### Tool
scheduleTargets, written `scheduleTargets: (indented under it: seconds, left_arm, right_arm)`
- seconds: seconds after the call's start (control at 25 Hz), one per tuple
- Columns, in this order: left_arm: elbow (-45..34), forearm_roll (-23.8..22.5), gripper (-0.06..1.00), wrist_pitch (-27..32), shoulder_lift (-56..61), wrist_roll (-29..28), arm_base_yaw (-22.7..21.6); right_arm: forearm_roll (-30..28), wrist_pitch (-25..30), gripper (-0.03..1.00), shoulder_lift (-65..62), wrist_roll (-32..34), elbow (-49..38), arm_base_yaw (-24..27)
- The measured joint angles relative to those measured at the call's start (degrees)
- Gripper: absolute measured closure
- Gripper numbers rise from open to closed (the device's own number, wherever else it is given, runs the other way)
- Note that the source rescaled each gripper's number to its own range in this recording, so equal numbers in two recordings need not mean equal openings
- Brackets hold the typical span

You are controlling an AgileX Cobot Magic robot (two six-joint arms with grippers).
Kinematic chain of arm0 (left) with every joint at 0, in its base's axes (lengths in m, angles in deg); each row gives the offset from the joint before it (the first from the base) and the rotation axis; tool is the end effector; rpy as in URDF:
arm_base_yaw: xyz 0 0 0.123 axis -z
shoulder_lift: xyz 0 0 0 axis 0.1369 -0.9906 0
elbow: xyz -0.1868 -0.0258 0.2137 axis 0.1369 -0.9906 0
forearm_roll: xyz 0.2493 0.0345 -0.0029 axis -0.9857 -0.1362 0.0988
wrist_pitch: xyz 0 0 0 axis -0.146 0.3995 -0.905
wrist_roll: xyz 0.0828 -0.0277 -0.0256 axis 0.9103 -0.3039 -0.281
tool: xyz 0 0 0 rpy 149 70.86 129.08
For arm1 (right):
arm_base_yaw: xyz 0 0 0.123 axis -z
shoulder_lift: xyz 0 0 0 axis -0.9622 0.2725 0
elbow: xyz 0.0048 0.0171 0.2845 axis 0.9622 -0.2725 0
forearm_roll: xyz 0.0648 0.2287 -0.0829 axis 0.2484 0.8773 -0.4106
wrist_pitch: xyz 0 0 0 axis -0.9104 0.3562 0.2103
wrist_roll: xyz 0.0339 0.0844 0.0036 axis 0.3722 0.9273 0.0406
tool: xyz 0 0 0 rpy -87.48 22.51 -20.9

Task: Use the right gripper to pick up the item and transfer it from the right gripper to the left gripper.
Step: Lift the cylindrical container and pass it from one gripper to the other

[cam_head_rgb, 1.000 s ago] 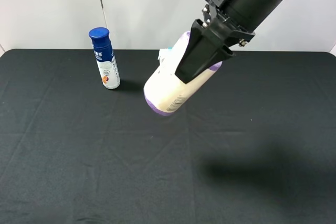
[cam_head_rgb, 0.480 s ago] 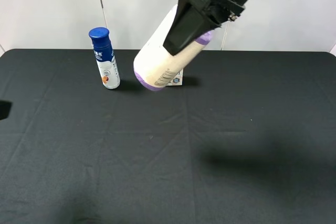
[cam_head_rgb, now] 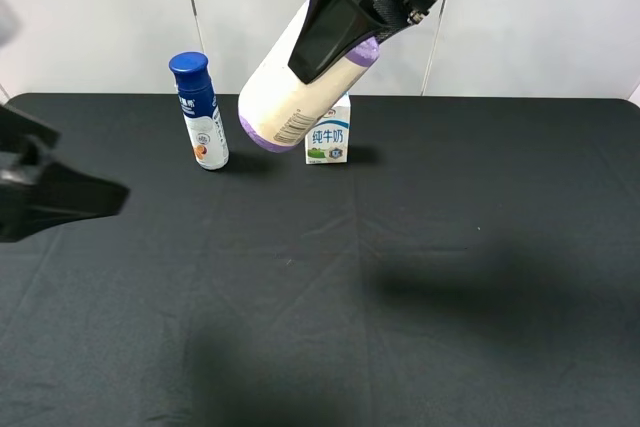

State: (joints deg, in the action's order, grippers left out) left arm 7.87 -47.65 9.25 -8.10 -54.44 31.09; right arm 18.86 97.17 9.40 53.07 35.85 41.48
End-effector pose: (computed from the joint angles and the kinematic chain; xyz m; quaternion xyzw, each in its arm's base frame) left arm 0.1421 -0.0792 0.2977 0.3104 0.8548 -0.1242 0.3969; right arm 0.2679 0.2262 0.3613 -0.4287 0.8407 0.2835 0.1704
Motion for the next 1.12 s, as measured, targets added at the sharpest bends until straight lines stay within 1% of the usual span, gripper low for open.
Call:
scheduleTargets:
  seconds: [0.04, 0.08, 0.12, 0.36, 0.64, 0.84, 1.12]
  left_arm:
    - [0.0, -0.1, -0.06, -1.5, -1.2, 0.0, 1.4]
    - [0.1, -0.2, -0.06, -4.2, -3.5, 0.0, 3.8]
    - [0.1, -0.3, -0.06, -5.5, -4.7, 0.0, 5.0]
    - [0.7, -0.4, -0.06, -13.4, -11.3, 0.0, 10.7]
    - [6.1, -0.4, -0.06, -15.7, -20.0, 0.0, 14.8]
    - [9.6, -0.5, -0.06, -17.6, -24.3, 0.1, 17.4]
    - [11.7, -3.9, -0.06, -21.5, -26.7, 0.2, 19.8]
  right_arm:
    - [0.0, 0.0, 0.95, 0.1, 0.2, 0.1, 0.0]
    - [0.0, 0.1, 0.95, 0.2, 0.2, 0.1, 0.0]
    - [0.0, 0.1, 0.95, 0.2, 0.2, 0.1, 0.0]
    - [0.1, 0.1, 0.95, 0.2, 0.2, 0.1, 0.0]
    - [0.1, 0.2, 0.95, 0.2, 0.2, 0.1, 0.0]
    - [0.5, 0.2, 0.95, 0.2, 0.6, 0.1, 0.0]
    - [2.0, 0.2, 0.95, 0.2, 0.6, 0.1, 0.0]
